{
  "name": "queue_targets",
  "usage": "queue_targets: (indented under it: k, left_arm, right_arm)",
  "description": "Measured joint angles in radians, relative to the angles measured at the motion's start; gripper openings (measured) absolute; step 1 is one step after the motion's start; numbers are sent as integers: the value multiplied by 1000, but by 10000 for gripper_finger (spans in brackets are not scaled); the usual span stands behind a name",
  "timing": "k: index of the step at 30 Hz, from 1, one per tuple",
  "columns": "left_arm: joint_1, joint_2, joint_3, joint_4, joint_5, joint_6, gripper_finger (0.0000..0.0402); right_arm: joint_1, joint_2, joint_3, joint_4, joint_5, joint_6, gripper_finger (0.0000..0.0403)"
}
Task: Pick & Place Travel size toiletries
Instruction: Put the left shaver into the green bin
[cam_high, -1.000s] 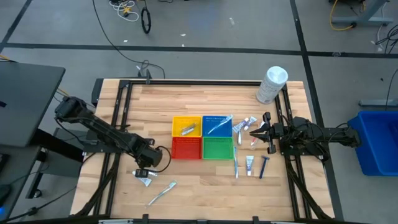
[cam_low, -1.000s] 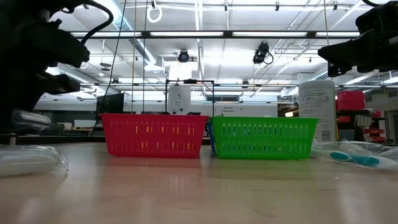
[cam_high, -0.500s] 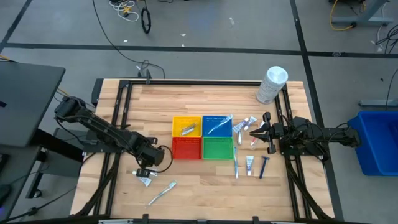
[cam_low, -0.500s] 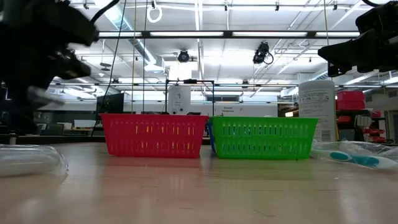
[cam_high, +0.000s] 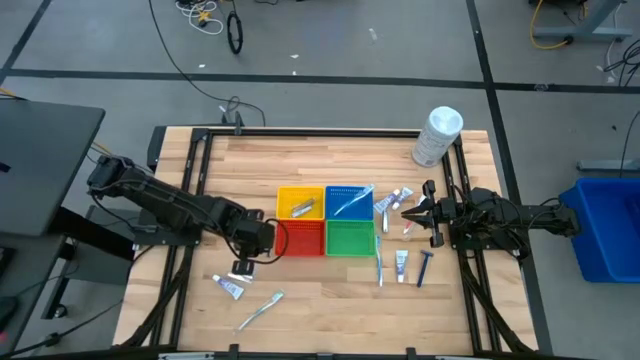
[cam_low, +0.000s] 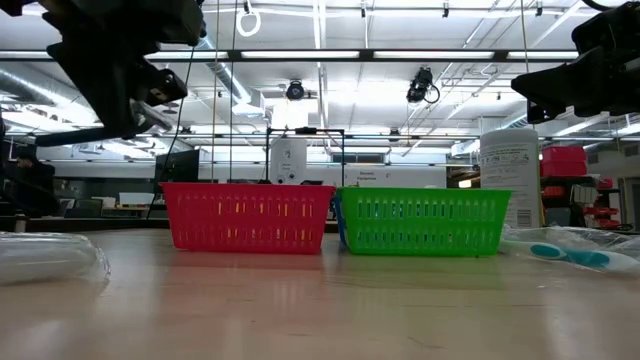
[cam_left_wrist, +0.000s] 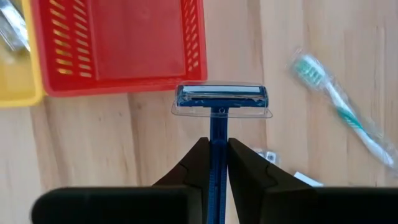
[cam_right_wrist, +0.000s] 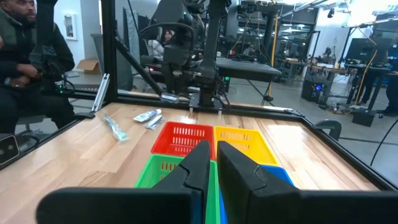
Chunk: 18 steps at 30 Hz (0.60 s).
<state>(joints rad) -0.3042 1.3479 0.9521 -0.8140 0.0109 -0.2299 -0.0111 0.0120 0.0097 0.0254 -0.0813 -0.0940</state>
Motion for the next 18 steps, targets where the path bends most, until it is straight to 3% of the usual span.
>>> queue_targets:
  k: [18]
  left_arm:
    - [150,0,1,323,-75,24,49]
  right_arm:
    - [0,0,0,0,0,0,41]
